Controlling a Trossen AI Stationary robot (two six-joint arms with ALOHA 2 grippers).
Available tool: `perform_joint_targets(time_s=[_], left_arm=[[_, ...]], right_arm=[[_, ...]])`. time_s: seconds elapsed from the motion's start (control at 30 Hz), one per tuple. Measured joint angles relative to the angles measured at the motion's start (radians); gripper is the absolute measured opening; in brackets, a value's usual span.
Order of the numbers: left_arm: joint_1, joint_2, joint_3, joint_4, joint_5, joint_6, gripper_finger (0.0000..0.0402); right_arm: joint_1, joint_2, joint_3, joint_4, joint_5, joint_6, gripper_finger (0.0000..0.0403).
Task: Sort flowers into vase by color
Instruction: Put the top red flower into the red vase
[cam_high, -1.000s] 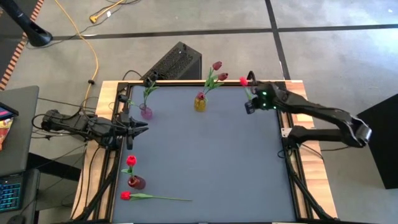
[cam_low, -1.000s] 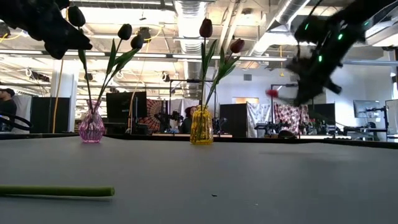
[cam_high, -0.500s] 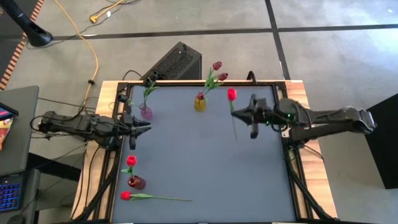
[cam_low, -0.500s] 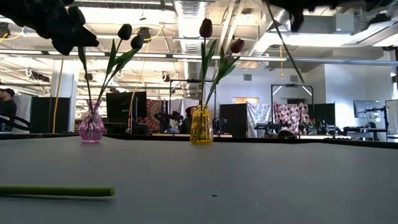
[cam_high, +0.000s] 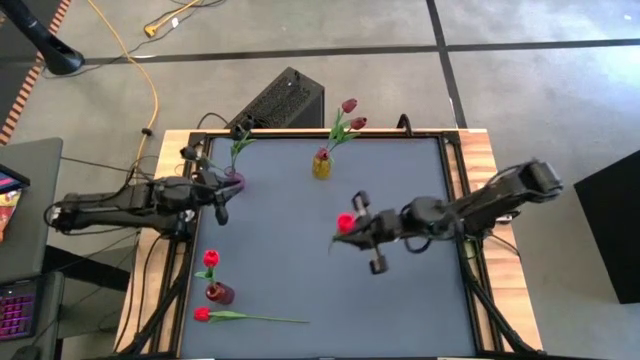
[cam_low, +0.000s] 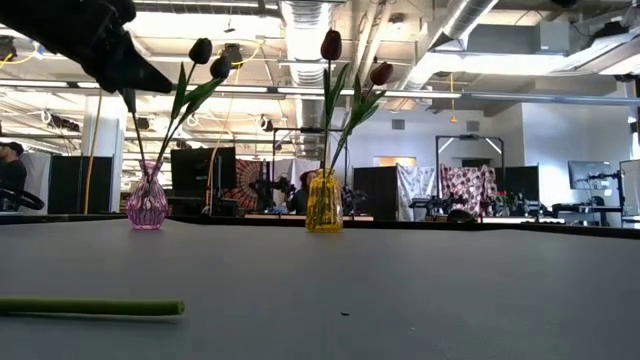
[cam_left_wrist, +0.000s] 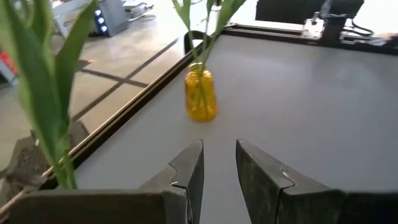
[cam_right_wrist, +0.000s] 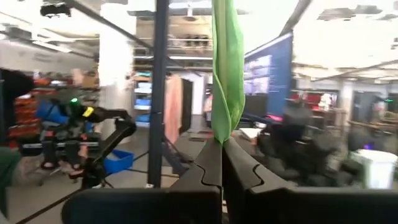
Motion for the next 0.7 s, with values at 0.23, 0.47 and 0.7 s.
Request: perform_joint_targets(time_s=[0.23, 0.47, 0.7], left_arm=[[0.044, 0.0, 0.0, -0.048, 0.031, -0.039, 0.0082], [0.045, 0.0, 0.0, -0.065, 0.05, -0.075, 0.0082], [0.045, 0.0, 0.0, -0.073, 0.052, -0.089, 0.0082]], right_arm=[[-0.002, 0.294, 0.343, -0.078, -0.157, -0.082, 0.0023], [-0.022, 0.535, 0.667, -0.192, -0.305, -0.13, 0.0023], [-0.042, 0.723, 0.903, -0.185, -0.395, -0.124, 0.0023]])
